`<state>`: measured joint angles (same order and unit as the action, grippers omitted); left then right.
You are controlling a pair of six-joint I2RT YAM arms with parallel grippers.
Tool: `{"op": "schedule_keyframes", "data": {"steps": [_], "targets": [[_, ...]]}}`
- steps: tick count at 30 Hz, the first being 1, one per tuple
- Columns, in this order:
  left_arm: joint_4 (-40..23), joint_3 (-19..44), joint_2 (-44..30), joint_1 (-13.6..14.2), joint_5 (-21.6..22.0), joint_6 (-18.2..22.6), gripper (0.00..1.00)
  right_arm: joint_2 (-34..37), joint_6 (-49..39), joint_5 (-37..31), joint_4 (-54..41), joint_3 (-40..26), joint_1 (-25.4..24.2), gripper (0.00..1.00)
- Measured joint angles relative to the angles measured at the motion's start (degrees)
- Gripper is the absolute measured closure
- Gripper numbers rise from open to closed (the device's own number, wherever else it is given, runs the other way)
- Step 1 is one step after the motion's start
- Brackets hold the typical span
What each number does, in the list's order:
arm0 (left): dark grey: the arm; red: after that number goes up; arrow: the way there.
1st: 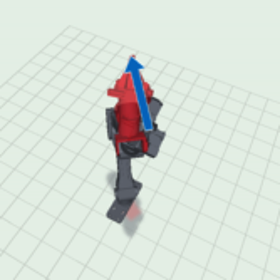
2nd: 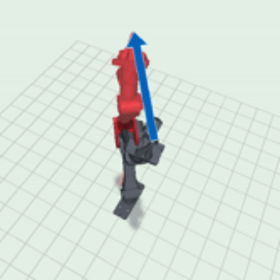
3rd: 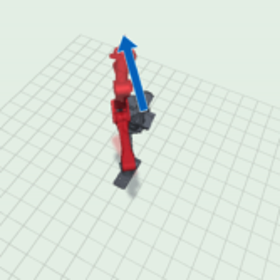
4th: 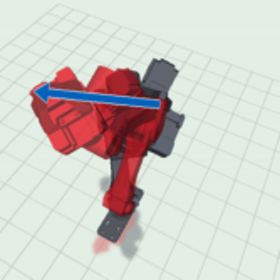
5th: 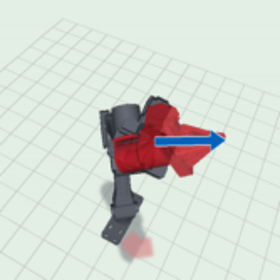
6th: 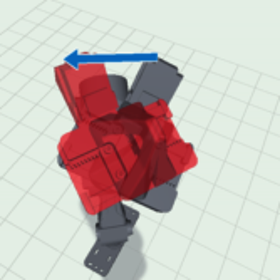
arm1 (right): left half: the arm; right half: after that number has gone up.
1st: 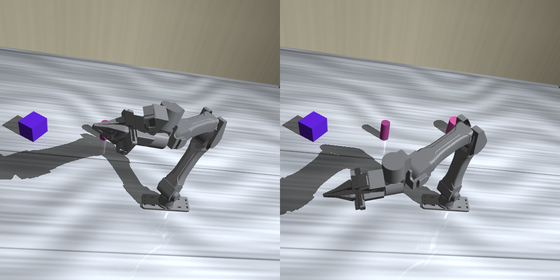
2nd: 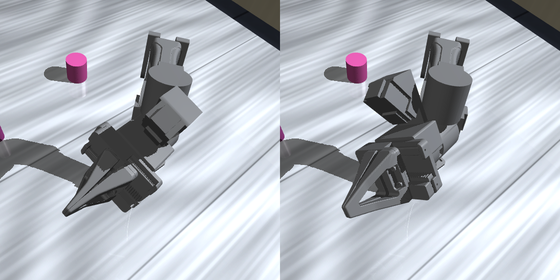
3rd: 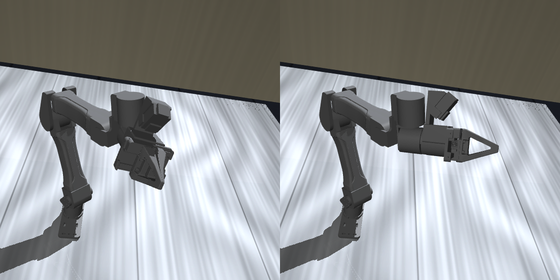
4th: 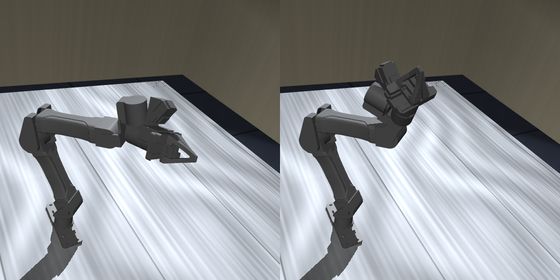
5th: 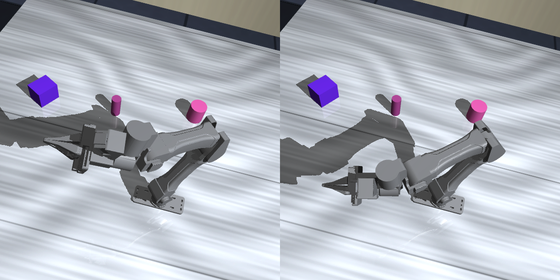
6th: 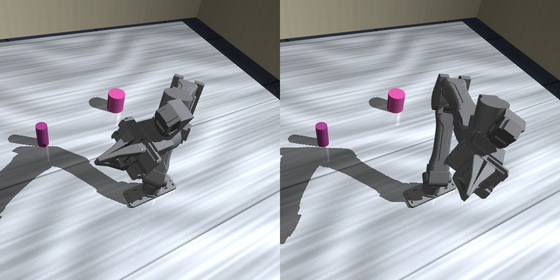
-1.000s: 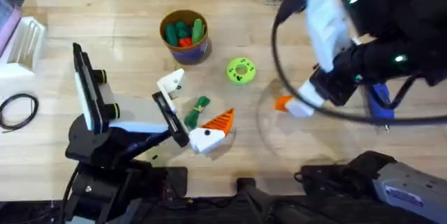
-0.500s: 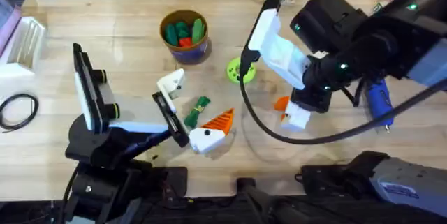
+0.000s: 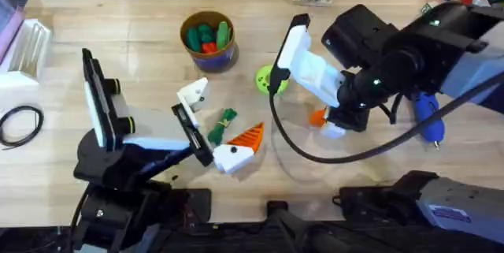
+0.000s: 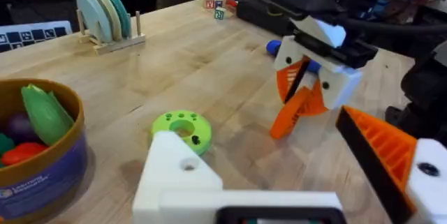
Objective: Pick up the gripper from the table and insert it into the empty holder that is missing its gripper. Then pick up a screw, insert it into the mounting hole, and use the screwdriver to tighten it. Finally, clean up the table by picking up the vegetable and placing it into the bucket.
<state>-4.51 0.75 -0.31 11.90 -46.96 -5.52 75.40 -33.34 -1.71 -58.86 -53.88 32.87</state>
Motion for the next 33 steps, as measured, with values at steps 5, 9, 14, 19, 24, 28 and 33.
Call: {"op": "schedule_keyframes", "data": {"steps": [5, 9, 14, 19, 24, 28, 33], "targets": [[0.0, 0.0, 0.0, 0.0, 0.0, -0.1, 0.015, 0.0, -0.1, -0.3, 1.0, 0.1, -0.5, 0.977], [0.0, 0.0, 0.0, 0.0, 0.0, -0.2, 0.014, -0.8, -0.1, -0.4, 0.8, 0.1, -0.5, 0.987], [0.0, 0.0, 0.0, 0.0, 0.0, -0.2, 0.014, -8.9, 1.6, -0.4, -0.3, -0.1, -2.0, 0.988], [0.0, 0.0, 0.0, 0.0, 0.0, -0.2, 0.014, -19.0, 6.1, 6.0, 5.0, -0.5, -11.9, 0.99], [0.0, 0.0, 0.0, 0.0, 0.0, -0.2, 0.014, -21.1, 15.3, 22.5, 21.2, 1.5, -24.6, 0.99], [0.0, 0.0, 0.0, 0.0, 0.0, -0.2, 0.014, -16.9, 30.6, 33.4, 30.0, 5.3, -28.8, 0.99], [0.0, 0.0, 0.0, 0.0, 0.0, -0.2, 0.014, -5.8, 46.7, 42.7, 30.7, 6.9, -27.6, 0.99]]}}
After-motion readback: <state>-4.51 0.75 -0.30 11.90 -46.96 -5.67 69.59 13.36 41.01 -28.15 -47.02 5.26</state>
